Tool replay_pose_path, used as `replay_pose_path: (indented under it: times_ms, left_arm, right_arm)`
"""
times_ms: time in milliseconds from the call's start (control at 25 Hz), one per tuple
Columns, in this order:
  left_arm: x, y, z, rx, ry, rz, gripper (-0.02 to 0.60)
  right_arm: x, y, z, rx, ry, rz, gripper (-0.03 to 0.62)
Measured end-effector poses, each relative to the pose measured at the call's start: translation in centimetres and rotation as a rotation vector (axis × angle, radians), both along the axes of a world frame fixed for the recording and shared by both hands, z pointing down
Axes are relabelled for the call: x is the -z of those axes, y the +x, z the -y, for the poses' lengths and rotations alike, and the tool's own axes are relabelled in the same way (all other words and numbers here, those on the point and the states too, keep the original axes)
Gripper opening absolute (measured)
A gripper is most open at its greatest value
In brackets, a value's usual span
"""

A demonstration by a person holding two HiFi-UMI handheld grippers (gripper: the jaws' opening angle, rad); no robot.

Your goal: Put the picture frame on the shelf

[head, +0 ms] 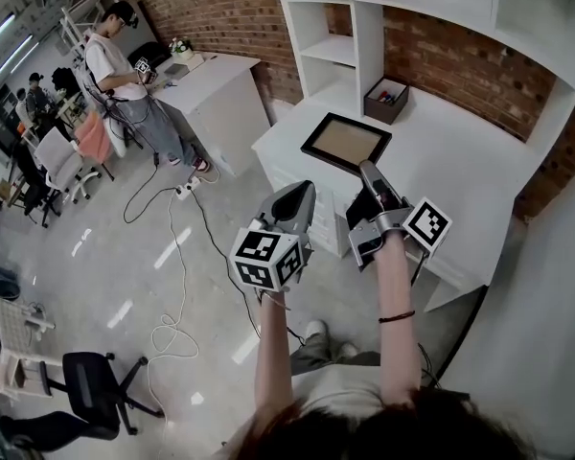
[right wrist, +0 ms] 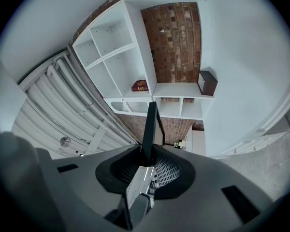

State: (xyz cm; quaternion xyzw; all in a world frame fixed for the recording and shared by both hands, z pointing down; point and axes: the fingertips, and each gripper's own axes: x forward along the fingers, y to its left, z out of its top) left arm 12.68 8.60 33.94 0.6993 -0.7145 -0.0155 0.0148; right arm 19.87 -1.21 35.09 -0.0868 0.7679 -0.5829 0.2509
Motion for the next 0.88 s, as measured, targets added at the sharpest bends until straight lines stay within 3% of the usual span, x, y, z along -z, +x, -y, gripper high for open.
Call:
replay_pose_path:
  times_ms: [480, 880]
  left_arm:
    - [-0.4, -2.6, 1.7, -0.01, -0.011, -0.007, 0.011]
    - [-0.7, -7.3, 5.1, -0.066, -0.02, -0.01, 0.011]
  right_arm:
    - [-0.7, -2.5, 1.7, -0.002, -0.018, -0.012, 0.077]
    - [-1.3, -6.7, 4.3, -0.049, -0.04, 0.005, 0.077]
